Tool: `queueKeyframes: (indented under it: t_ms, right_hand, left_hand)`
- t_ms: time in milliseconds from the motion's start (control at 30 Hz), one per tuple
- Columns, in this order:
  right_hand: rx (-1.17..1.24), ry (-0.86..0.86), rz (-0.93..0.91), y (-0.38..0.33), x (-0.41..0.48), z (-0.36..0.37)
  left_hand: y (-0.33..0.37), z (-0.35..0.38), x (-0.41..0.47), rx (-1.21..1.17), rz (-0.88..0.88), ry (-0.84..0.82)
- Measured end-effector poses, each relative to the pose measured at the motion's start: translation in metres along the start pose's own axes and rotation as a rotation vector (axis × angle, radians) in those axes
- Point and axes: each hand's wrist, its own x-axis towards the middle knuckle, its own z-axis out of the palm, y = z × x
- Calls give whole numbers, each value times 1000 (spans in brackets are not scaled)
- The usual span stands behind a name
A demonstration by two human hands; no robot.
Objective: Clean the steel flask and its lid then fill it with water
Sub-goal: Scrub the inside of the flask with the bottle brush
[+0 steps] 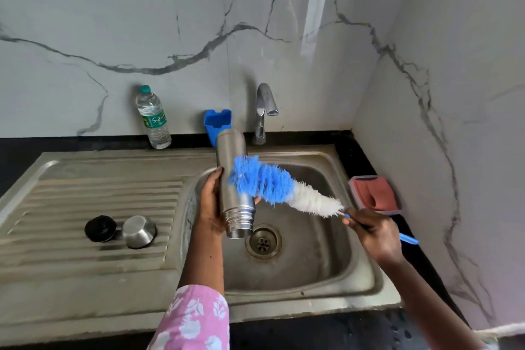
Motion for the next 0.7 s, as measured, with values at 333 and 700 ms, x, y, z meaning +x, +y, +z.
queueKeyframes:
  t_ms: [333,700]
  right_hand:
    - [-171,42,-321,25,-14,-10]
    - [-282,49,-419,16,5,-12]
  left_hand:
    - [-12,-17,5,176,-91,204]
    - [-29,-19,19,361,-104,369]
